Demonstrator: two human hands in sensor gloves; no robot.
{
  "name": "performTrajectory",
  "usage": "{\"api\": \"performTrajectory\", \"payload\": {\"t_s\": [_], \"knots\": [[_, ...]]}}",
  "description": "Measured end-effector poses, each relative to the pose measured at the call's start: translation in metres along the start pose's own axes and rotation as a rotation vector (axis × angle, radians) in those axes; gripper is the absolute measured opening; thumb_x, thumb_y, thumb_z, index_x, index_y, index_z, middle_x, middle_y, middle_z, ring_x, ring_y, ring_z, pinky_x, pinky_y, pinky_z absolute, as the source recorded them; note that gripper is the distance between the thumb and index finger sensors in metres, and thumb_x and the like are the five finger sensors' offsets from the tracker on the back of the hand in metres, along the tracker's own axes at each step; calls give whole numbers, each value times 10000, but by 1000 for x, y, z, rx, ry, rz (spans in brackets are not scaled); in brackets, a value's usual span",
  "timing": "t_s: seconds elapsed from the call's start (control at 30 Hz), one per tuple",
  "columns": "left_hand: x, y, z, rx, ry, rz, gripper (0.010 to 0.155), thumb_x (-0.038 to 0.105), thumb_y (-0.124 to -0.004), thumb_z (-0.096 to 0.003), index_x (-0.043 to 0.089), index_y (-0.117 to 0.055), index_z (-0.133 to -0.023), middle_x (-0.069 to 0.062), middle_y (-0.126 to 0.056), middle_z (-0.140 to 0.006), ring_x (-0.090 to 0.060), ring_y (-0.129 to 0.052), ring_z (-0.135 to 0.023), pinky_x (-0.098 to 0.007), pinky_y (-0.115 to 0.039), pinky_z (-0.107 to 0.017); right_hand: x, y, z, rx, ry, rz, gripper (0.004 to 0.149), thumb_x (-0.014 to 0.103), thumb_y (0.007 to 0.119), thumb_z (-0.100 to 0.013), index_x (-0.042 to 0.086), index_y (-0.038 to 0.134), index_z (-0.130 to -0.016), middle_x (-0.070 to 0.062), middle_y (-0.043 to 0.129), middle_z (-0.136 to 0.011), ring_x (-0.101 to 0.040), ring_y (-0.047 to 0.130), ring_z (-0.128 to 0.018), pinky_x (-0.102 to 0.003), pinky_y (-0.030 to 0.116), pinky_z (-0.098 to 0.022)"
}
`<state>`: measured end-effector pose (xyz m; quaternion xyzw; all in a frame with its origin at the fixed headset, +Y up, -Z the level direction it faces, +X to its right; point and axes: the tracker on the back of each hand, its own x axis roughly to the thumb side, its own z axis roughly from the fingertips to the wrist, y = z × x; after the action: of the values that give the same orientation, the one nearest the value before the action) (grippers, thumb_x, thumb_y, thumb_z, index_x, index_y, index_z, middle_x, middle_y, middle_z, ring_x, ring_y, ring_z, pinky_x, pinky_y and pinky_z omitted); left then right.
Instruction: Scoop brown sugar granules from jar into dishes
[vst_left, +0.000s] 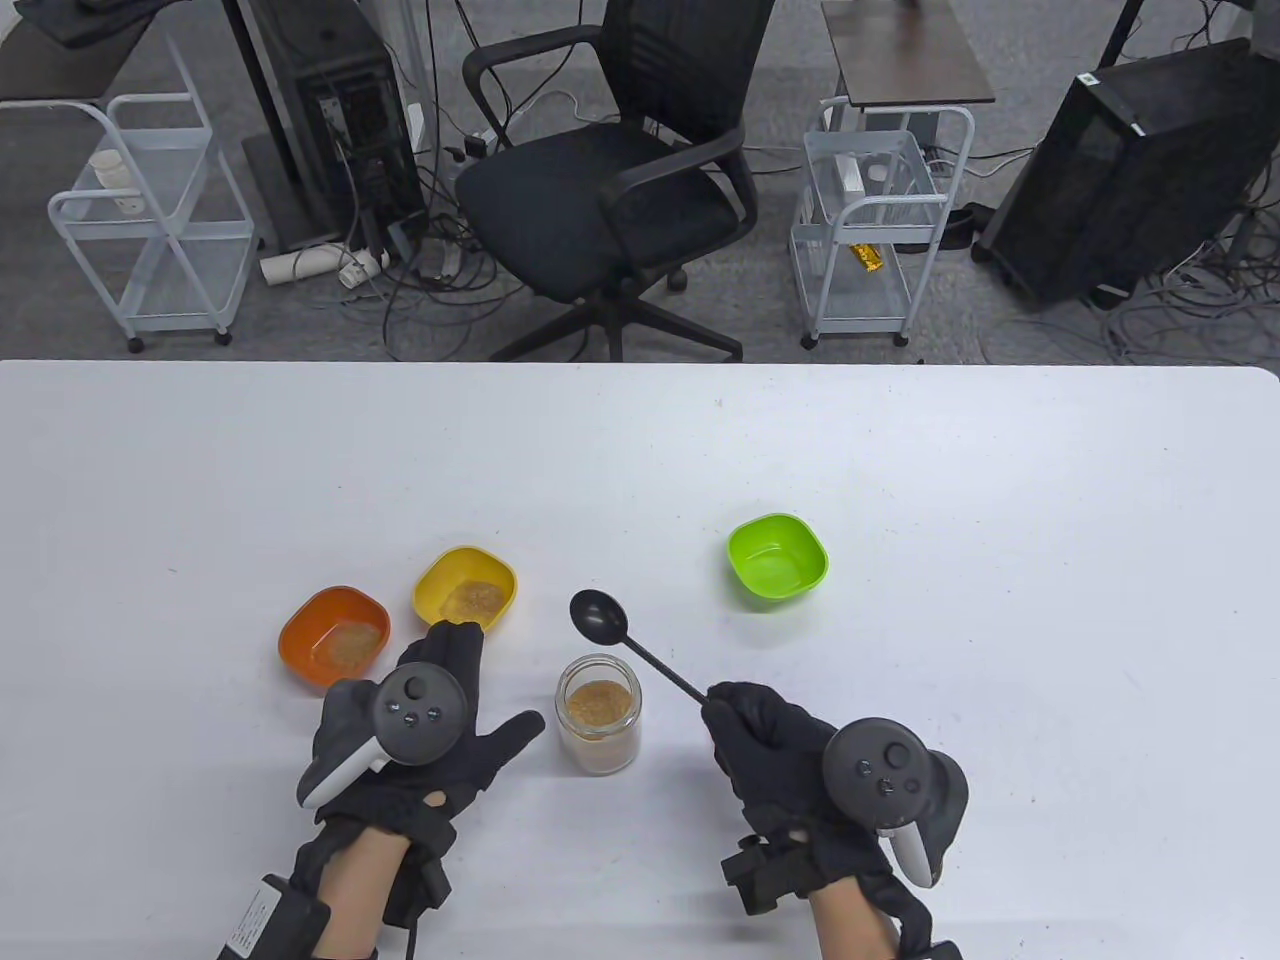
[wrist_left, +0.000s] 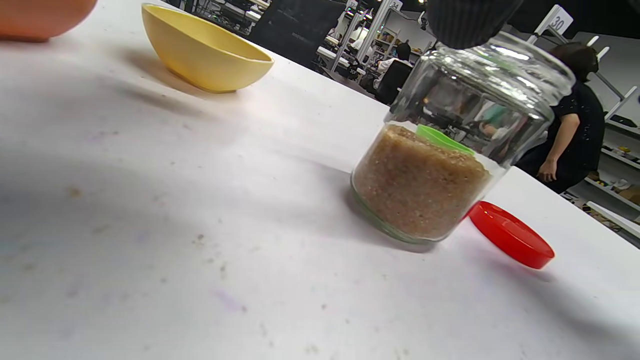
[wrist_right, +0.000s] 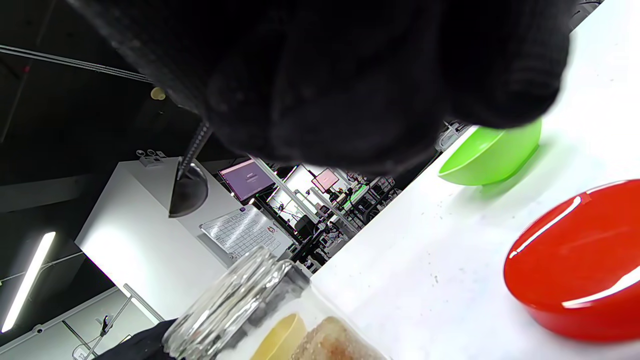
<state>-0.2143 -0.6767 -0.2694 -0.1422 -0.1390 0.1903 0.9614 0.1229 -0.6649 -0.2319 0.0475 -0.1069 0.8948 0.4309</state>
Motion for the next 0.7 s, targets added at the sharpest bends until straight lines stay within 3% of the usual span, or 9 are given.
{"api": "performTrajectory", "payload": {"t_s": [0.3, 0.43, 0.7], "knots": [[11, 19, 25, 286, -171, 330, 817, 586, -738, -600, 34, -506, -1157, -248, -611, -1163, -471, -729, -1008, -600, -685, -736, 20, 1, 4, -56, -67, -17, 419, 465, 781, -528, 182, 871, -823, 113, 1036, -452, -115, 1054, -217, -390, 944, -381], [22, 12, 26, 232, -263, 547, 698, 557, -770, -599, 62, -672, -1081, -200, -791, -1058, -409, -892, -885, -556, -789, -658, 45, 10, 4, -55, -174, 41, 473, 443, 766, -536, 109, 792, -871, 101, 1037, -484, -104, 1050, -202, -385, 951, -367], [31, -8, 22, 108, -311, 829, 645, 520, -791, -605, 65, -706, -1054, -189, -837, -1016, -382, -936, -839, -534, -826, -630, 74, 37, 8, -2, -343, 31, 497, 406, 734, -545, 85, 653, -916, 84, 1034, -538, -115, 1059, -238, -393, 952, -405]]}}
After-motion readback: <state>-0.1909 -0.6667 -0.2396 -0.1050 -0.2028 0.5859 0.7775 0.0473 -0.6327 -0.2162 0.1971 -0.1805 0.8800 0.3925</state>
